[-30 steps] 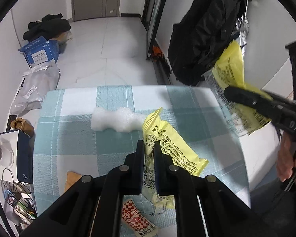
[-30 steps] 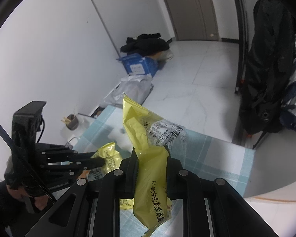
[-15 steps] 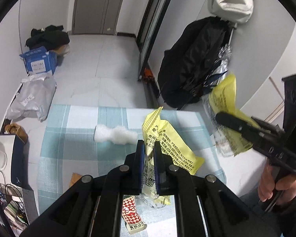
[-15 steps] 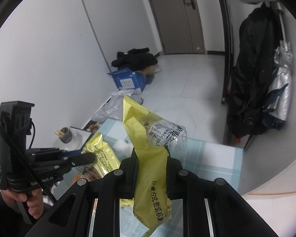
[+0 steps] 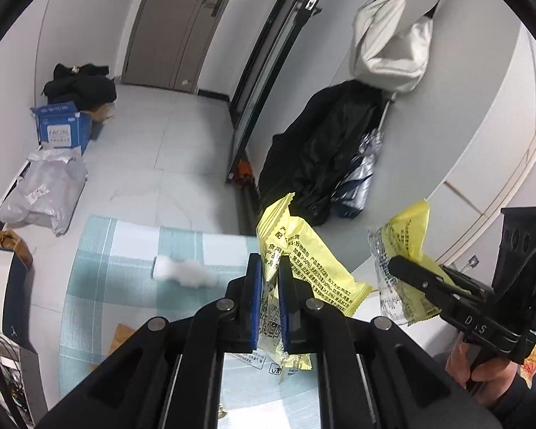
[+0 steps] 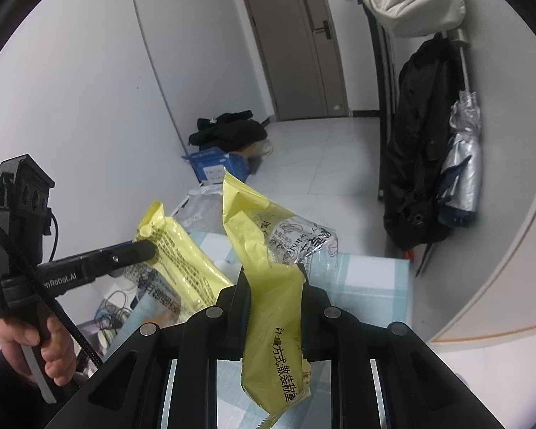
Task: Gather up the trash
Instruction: 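Carry both yellow packets to the grey bin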
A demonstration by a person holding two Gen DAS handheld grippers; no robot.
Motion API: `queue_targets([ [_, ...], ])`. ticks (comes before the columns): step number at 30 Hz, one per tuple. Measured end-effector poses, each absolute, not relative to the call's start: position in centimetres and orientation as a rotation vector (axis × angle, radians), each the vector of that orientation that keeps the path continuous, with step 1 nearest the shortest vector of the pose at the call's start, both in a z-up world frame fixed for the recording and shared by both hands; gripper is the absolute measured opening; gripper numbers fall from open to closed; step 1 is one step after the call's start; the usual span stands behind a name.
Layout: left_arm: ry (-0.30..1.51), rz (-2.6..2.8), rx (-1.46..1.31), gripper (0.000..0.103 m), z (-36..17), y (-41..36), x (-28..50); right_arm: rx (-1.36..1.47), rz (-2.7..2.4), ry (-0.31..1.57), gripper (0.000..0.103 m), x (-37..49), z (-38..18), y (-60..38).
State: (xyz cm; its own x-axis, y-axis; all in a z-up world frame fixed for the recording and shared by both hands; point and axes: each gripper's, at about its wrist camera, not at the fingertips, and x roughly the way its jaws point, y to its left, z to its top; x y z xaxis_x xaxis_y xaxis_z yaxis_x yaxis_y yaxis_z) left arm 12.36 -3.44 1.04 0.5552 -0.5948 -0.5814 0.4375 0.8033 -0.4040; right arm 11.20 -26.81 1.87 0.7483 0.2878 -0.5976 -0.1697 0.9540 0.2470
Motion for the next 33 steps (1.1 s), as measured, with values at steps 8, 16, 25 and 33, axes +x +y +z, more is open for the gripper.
queue_targets([
  [8,0.698,-0.668,-0.221,0.005,3.6,-5.0,9.9,0.190,0.236,0.605,0.020,7.9,5.8,-28.7],
  [16,0.680,-0.734,-0.194,0.005,6.2,-8.8,7.3,0.193,0.214,0.519,0.020,3.4,9.4,-31.9],
  [25,0.677,-0.825,-0.142,0.005,7.6,-15.4,5.7,0.233,0.125,0.476,0.020,-0.8,10.2,-38.3],
  [33,0.751,-0.908,-0.085,0.005,5.8,-22.5,5.4,0.301,0.018,0.505,0.020,-2.9,7.7,-45.5],
])
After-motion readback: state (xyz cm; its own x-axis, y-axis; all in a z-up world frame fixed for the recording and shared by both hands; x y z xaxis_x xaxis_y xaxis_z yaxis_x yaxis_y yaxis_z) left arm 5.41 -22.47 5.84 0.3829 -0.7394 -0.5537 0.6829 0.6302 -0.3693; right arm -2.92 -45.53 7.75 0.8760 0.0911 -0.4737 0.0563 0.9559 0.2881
